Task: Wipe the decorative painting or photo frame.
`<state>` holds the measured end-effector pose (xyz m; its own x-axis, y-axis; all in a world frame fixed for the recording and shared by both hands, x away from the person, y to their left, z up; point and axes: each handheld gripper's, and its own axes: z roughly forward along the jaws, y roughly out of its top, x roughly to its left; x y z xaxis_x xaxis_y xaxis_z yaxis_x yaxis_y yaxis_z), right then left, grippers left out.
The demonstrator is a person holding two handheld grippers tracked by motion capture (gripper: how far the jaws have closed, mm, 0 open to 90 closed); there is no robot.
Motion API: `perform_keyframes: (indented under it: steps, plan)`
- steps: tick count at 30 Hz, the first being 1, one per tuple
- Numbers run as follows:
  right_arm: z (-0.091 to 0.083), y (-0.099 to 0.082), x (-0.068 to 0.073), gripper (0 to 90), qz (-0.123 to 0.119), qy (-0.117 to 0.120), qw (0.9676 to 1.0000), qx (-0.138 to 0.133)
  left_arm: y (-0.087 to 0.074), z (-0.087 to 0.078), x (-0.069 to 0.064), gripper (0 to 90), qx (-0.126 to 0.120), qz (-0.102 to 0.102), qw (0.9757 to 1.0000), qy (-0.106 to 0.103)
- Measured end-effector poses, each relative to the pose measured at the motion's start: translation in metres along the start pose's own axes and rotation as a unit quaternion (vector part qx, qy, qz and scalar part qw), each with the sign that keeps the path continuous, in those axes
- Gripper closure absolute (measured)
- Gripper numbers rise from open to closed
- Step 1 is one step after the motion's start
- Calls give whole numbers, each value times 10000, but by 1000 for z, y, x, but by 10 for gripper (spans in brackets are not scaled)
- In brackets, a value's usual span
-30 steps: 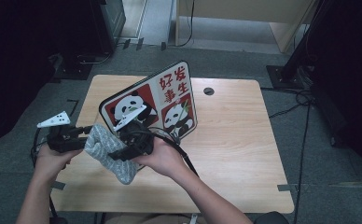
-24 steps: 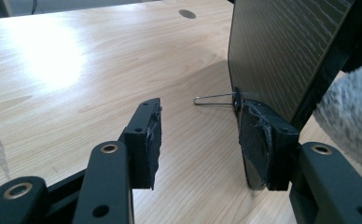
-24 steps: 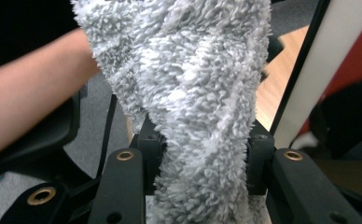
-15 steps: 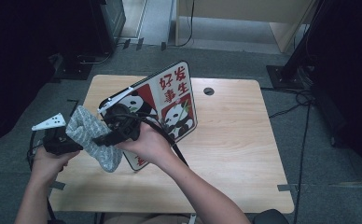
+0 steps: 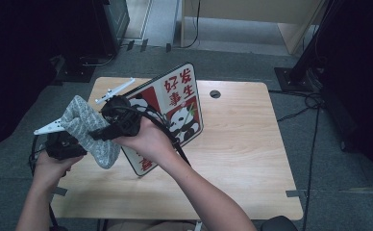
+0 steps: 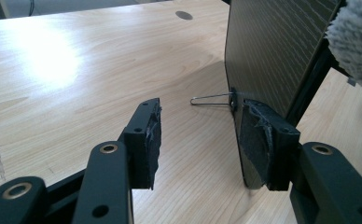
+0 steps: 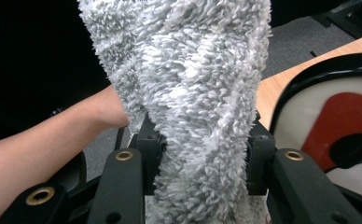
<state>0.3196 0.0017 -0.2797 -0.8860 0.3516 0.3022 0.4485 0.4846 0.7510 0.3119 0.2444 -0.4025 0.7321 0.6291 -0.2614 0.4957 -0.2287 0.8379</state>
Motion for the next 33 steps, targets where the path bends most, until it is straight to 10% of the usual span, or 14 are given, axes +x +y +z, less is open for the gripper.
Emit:
perform_keyframes:
  steps: [33]
  plan:
    - [8, -24, -13, 606, 305, 80, 9993, 211, -1, 1, 1, 484, -62, 25, 10000, -46]
